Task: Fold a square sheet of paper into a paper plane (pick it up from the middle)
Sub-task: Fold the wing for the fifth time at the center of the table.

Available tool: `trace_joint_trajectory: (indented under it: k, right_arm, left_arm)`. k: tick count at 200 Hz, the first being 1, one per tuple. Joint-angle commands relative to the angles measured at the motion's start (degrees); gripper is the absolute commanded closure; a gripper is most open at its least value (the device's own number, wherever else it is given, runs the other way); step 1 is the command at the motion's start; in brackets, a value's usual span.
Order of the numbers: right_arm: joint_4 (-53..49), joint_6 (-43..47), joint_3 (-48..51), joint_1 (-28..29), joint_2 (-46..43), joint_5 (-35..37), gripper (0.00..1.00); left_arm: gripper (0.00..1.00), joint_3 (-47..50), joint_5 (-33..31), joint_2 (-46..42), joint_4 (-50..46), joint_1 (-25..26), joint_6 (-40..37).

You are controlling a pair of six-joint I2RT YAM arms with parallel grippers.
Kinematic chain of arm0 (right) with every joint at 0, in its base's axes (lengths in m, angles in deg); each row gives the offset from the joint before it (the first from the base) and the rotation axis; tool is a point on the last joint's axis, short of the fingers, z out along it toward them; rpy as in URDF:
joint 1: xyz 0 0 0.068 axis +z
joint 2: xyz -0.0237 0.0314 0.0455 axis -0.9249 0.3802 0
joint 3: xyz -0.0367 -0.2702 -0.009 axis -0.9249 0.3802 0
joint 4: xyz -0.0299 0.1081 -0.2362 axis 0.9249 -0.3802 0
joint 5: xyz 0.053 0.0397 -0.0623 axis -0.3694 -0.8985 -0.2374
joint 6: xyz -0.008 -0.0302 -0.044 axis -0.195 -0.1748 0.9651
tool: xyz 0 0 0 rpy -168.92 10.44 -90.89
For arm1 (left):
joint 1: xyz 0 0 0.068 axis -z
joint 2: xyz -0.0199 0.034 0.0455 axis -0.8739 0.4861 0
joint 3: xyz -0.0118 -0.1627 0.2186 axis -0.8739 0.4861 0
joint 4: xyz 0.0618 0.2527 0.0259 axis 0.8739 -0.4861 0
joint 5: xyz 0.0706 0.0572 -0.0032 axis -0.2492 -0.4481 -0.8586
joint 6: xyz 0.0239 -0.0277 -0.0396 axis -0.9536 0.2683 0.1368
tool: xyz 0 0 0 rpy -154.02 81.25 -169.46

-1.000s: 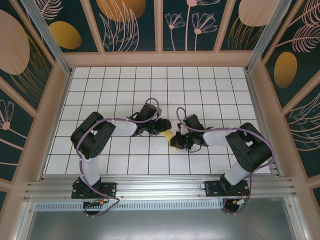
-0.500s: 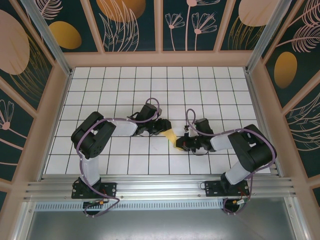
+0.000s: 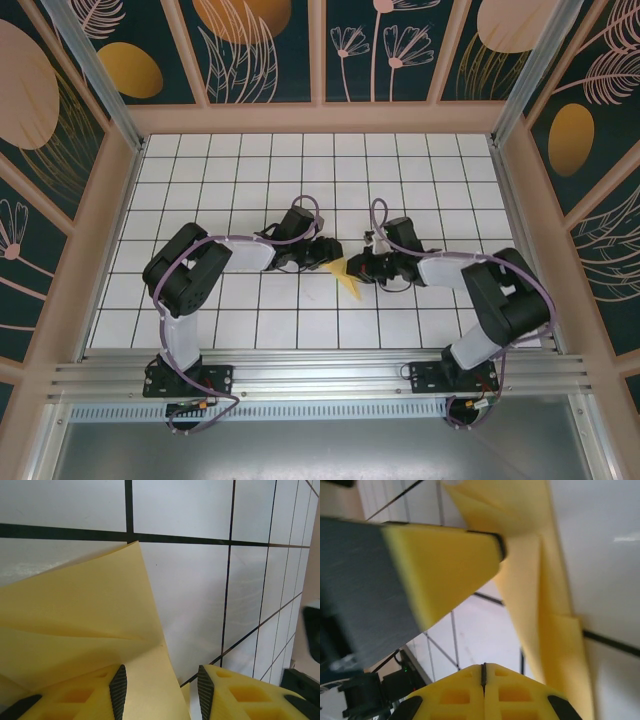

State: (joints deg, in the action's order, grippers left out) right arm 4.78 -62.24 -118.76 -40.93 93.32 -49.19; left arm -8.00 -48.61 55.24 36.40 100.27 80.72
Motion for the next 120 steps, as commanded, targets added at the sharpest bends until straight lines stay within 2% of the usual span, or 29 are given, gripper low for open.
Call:
trace_joint_trajectory:
  k: [1,53,120]
  right_arm:
    - [-0.79,0.1,-0.21,0.3,5.13,0.65,0.93]
    - [-5.11,3.01,4.57,0.1,7.55,6.2,0.97]
    - [-6.64,5.75,5.72,-0.26,7.78,4.6,0.98]
  left_arm:
    - [0.55,0.68,-3.28,5.22,-1.59,0.46,-1.88]
    - [0.55,0.68,-5.24,4.61,-1.48,0.05,-2.31]
    - [0.55,-0.07,-5.44,5.91,0.45,-4.62,-5.48]
